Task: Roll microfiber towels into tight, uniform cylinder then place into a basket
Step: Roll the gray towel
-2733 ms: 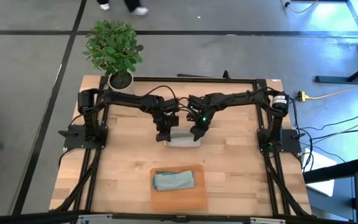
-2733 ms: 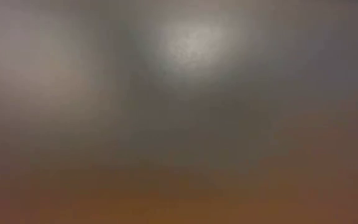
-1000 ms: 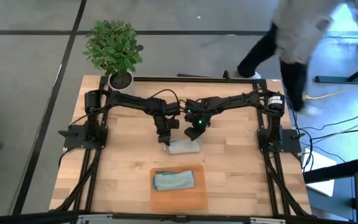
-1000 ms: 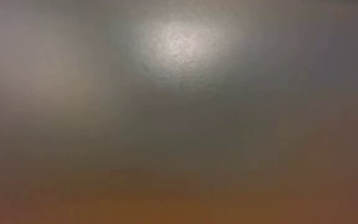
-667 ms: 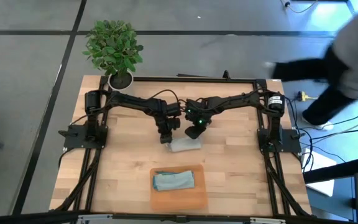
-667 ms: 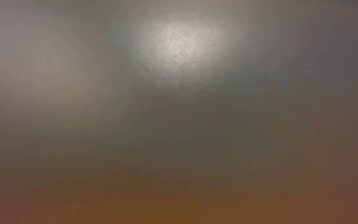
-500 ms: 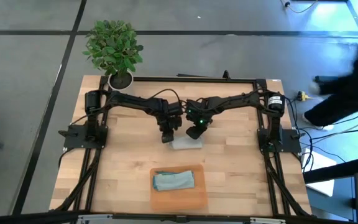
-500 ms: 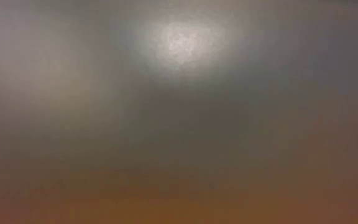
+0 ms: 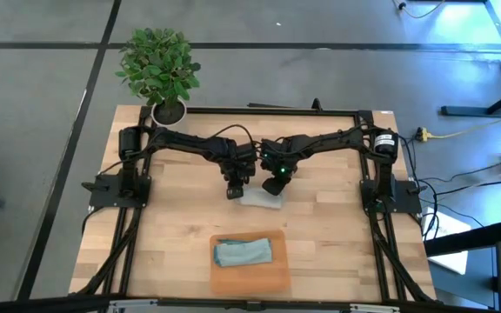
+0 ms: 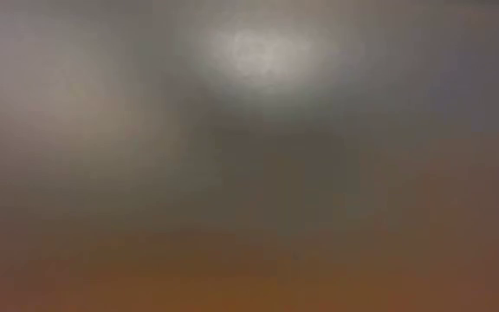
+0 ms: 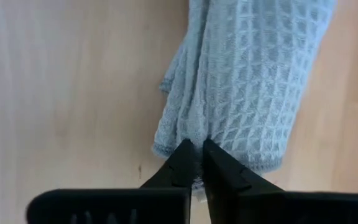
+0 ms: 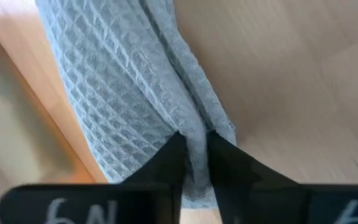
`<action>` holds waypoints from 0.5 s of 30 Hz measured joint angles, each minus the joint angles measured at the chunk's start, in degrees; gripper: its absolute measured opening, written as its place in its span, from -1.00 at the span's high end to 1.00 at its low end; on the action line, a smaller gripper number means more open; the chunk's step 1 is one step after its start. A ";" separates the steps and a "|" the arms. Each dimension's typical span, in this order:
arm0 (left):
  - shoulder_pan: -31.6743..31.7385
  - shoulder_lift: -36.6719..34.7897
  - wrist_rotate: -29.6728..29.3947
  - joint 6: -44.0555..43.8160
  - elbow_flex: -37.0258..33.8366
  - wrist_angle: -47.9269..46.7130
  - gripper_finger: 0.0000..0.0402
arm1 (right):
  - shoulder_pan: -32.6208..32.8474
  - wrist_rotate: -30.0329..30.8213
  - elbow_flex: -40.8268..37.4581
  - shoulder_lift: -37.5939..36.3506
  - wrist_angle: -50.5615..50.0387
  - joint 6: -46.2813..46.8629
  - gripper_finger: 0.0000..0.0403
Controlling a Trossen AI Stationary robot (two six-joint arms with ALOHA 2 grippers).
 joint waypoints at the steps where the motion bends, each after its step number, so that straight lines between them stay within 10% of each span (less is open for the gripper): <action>1: 0.00 0.00 -0.39 0.04 0.02 -0.09 0.91 | 0.00 -0.03 0.00 0.01 0.01 0.02 0.63; 15: 1.32 -0.95 -0.54 -2.67 0.07 -2.88 0.54 | 0.07 2.10 0.04 0.02 -0.10 0.24 0.16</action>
